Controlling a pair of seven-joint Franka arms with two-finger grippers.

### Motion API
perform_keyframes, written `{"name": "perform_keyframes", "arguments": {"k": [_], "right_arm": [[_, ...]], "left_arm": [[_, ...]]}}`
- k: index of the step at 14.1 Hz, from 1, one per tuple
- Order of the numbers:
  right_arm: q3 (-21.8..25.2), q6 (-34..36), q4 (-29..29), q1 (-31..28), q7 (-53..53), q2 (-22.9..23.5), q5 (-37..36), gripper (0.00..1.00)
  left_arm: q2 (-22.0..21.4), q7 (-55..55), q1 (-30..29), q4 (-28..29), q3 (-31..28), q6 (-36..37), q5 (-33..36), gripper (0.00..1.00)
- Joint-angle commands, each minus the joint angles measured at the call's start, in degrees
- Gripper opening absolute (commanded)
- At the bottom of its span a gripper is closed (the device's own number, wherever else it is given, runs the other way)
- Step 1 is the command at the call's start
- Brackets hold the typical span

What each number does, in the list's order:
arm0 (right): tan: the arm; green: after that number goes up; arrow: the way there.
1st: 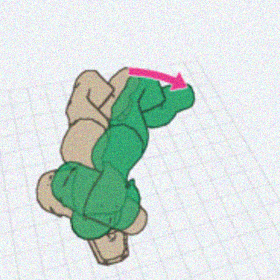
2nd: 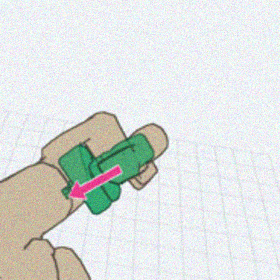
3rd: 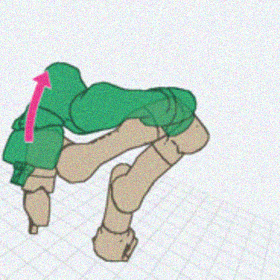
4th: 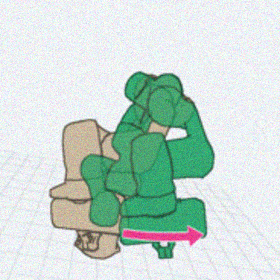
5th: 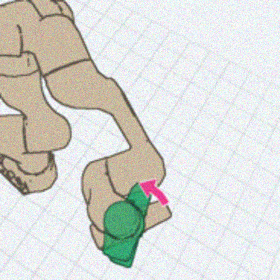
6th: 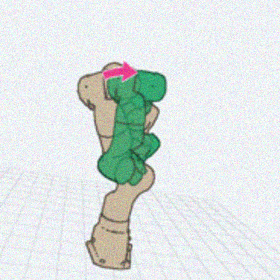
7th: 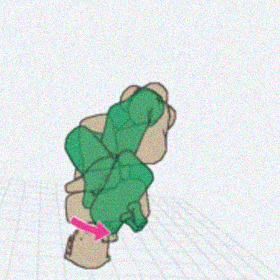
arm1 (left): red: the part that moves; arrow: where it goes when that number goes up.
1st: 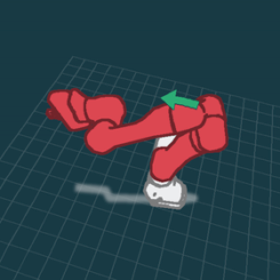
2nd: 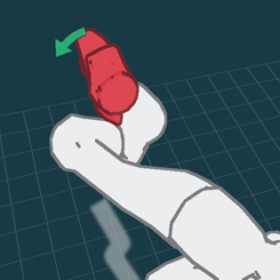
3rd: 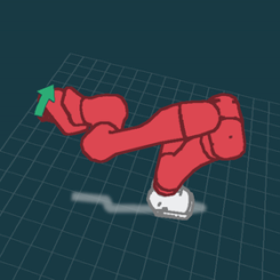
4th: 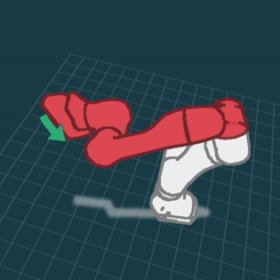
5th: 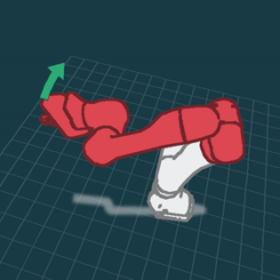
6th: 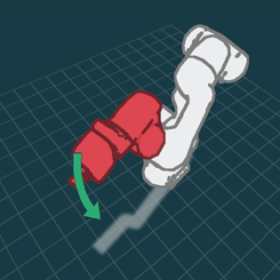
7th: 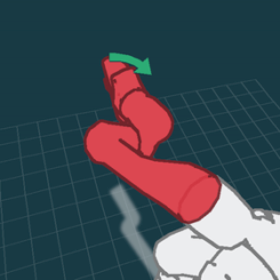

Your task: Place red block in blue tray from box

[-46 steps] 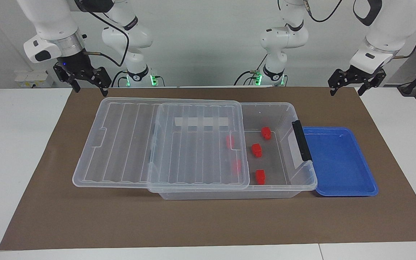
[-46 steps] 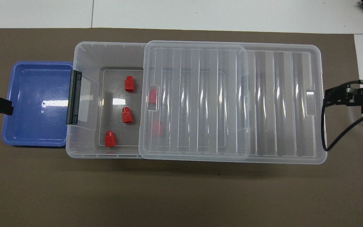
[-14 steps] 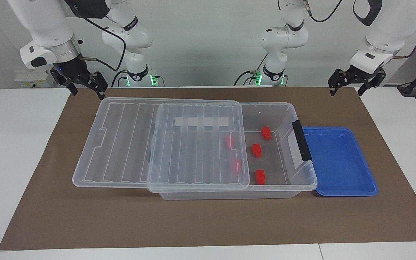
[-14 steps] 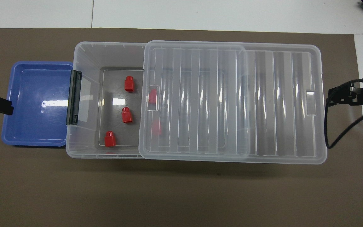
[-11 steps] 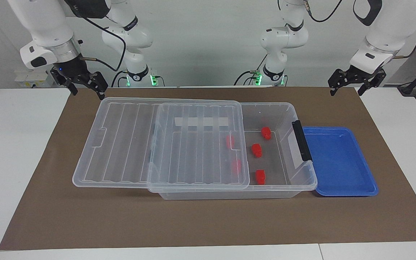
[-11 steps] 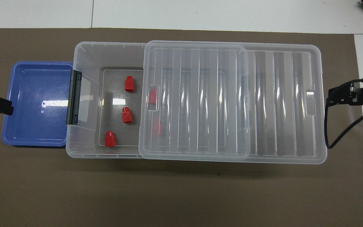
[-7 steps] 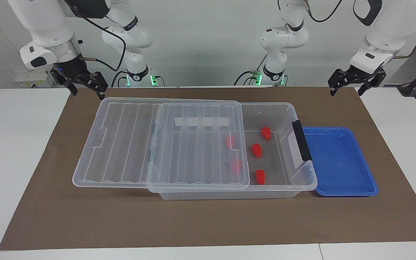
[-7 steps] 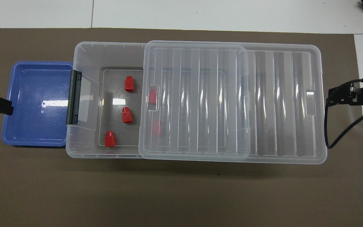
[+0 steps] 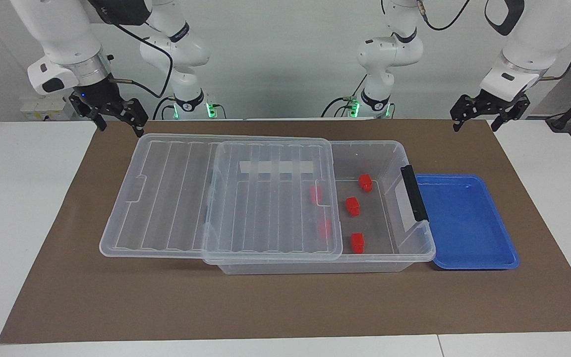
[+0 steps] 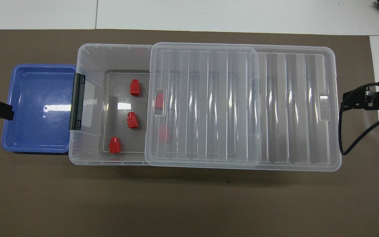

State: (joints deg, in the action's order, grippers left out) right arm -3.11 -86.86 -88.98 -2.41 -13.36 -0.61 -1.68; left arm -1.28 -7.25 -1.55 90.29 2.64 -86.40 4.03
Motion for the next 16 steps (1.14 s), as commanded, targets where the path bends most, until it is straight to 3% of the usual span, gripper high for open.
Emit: {"name": "perform_keyframes", "arguments": {"k": [1,10,13,16], "right_arm": [[-0.05,-0.33,-0.75,-0.32,-0.09,-0.54,0.72,1.0],[-0.05,-0.33,-0.75,-0.23,-0.09,-0.54,0.72,1.0],[-0.05,-0.33,-0.75,-0.32,-0.09,-0.54,0.72,1.0],[-0.05,-0.33,-0.84,-0.32,-0.09,-0.54,0.72,1.0]], "left_arm": [[-0.48,-0.48,0.24,-0.2,-0.45,1.15,-0.6,1.0],[-1.44,1.17,1.11,-0.37,0.08,1.07,-1.13,1.0],[-1.71,19.66,3.82,1.46,1.05,-3.66,-1.57,1.0],[-3.9,36.84,9.01,7.43,1.05,-12.97,-2.62,1.0]]}}
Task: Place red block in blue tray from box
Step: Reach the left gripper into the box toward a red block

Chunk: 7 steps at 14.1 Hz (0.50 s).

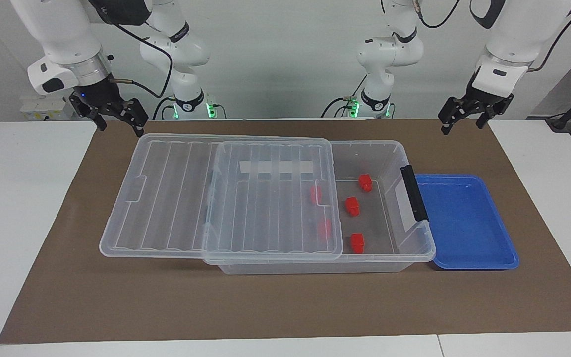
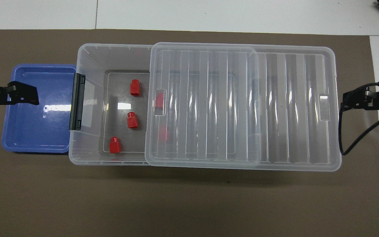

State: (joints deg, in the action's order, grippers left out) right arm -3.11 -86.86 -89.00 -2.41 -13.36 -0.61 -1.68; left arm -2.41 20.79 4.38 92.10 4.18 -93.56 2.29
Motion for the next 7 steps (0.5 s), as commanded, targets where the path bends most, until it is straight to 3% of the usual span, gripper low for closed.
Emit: {"name": "perform_keyframes", "arguments": {"k": [1,4,7], "right_arm": [[-0.05,-0.33,-0.74,-0.32,-0.09,-0.54,0.72,1.0],[-0.05,-0.33,-0.74,-0.32,-0.09,-0.54,0.72,1.0],[-0.05,-0.33,-0.74,-0.32,-0.09,-0.54,0.72,1.0]], "left_arm": [[-2.95,9.96,4.05,7.11,-0.4,-7.58,-0.97,1.0],[-2.69,9.89,5.46,11.86,-0.4,-12.76,-1.41,1.0],[0.38,10.41,10.72,18.53,-0.49,-23.38,-3.69,1.0]]}}
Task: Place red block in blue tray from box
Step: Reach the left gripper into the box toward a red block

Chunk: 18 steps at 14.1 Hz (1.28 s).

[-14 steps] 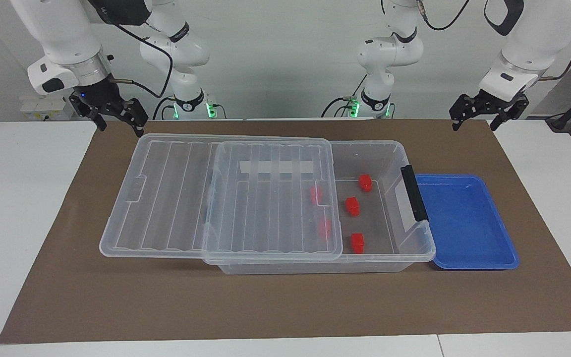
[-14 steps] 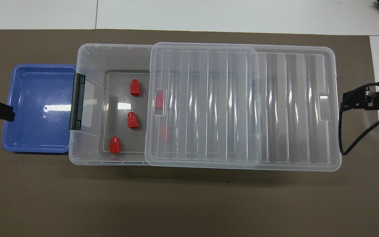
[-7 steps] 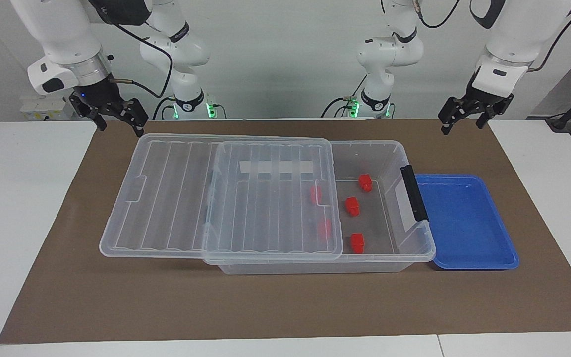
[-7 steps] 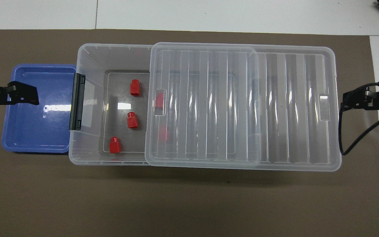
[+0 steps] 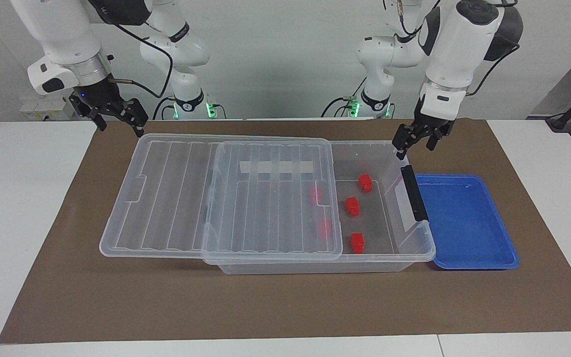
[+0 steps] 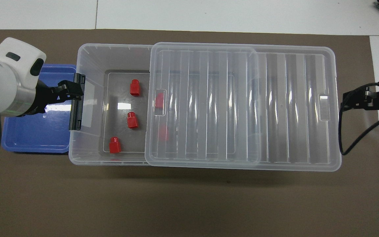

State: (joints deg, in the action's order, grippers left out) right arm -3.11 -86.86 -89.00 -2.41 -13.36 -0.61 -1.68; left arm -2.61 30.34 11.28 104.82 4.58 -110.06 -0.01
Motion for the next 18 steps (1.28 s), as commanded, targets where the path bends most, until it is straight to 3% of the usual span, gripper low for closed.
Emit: {"name": "perform_keyframes", "arguments": {"k": [1,7,12,18], "right_arm": [[-0.05,-0.33,-0.74,-0.32,-0.09,-0.54,0.72,1.0],[-0.05,-0.33,-0.74,-0.32,-0.09,-0.54,0.72,1.0],[-0.05,-0.33,-0.74,-0.32,-0.09,-0.54,0.72,1.0],[-0.05,-0.24,-0.82,-0.32,-0.09,-0.54,0.72,1.0]], "left_arm": [[1.54,1.03,4.88,8.01,-0.89,-9.27,-1.4,1.0],[1.81,1.12,6.91,19.71,-0.8,-18.86,-1.4,1.0],[8.13,4.2,10.78,20.43,-0.89,-26.51,-1.4,0.99],[14.82,4.02,10.78,19.9,-0.98,-32.4,-1.4,0.97]]}}
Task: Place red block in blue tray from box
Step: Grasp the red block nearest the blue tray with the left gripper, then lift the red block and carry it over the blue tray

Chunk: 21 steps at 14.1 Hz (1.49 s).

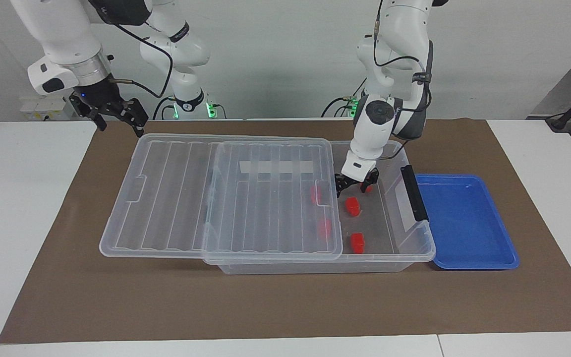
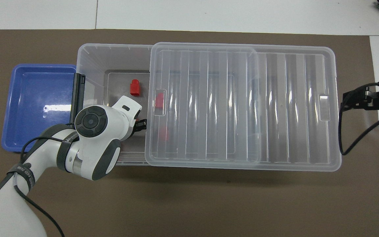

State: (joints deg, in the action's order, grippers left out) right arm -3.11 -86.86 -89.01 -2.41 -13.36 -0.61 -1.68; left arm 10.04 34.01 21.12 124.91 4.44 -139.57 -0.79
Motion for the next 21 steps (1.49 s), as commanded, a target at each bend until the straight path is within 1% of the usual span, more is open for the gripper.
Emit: {"name": "perform_keyframes", "arguments": {"k": [1,4,5,6,8,9,10,11,12,14,16,18,19,21], "right_arm": [[-0.05,-0.33,-0.73,-0.32,-0.09,-0.54,0.72,1.0],[-0.05,-0.33,-0.73,-0.32,-0.09,-0.54,0.72,1.0],[-0.05,-0.33,-0.73,-0.32,-0.09,-0.54,0.72,1.0],[-0.05,-0.33,-0.73,-0.32,-0.09,-0.54,0.72,1.0],[-0.05,-0.24,-0.73,-0.32,0.0,-0.54,0.72,1.0],[-0.05,-0.24,-0.73,-0.32,-0.09,-0.54,0.72,1.0],[-0.05,-0.24,-0.73,-0.32,0.0,-0.54,0.72,1.0],[-0.05,-0.33,-0.73,-0.32,-0.09,-0.54,0.72,1.0],[-0.05,-0.33,-0.73,-0.32,-0.09,-0.54,0.72,1.0],[-0.05,-0.33,-0.73,-0.32,-0.09,-0.54,0.72,1.0],[-0.05,-0.33,-0.73,-0.32,-0.09,-0.54,0.72,1.0],[-0.05,-0.24,-0.73,-0.32,-0.09,-0.54,0.72,1.0],[-0.05,-0.24,-0.73,-0.32,-0.09,-0.54,0.8,1.0],[-0.05,-0.5,-0.82,-0.32,-0.35,-0.54,0.72,1.0]], "left_arm": [[2.52,-0.35,0.85,-0.19,-0.84,-3.16,-0.61,0.95],[2.88,-0.7,0.33,-0.54,-0.84,-3.77,-0.35,0.88],[2.88,-0.62,0.32,-0.54,-0.84,-4.47,-0.35,0.84],[2.88,-0.62,0.32,-0.54,-0.84,-4.39,-0.35,0.68],[2.88,-0.53,0.32,-0.63,-0.84,-3.78,-0.44,0.21],[2.88,-0.53,0.32,-0.72,-0.84,-3.43,-0.44,0.04],[2.88,-0.09,0.15,-1.33,-0.84,-2.03,-0.44,0.0],[2.88,0.26,-0.03,-3.51,-0.84,1.55,-0.7,0.0],[2.88,0.18,-0.2,-6.58,-0.84,6.8,-0.7,0.0],[2.09,0.09,-1.86,-13.69,-0.84,17.35,-1.22,0.0],[1.3,0.09,-4.85,-22.39,-1.01,28.69,-5.77,0.0],[0.86,-0.79,-8.18,-29.95,-1.19,38.36,-6.24,0.0],[0.86,-2.18,-10.29,-33.47,-1.19,43.46,-6.06,0.0],[0.6,-11.99,-14.42,-37.62,-1.54,51.03,-5.71,0.0]]}}
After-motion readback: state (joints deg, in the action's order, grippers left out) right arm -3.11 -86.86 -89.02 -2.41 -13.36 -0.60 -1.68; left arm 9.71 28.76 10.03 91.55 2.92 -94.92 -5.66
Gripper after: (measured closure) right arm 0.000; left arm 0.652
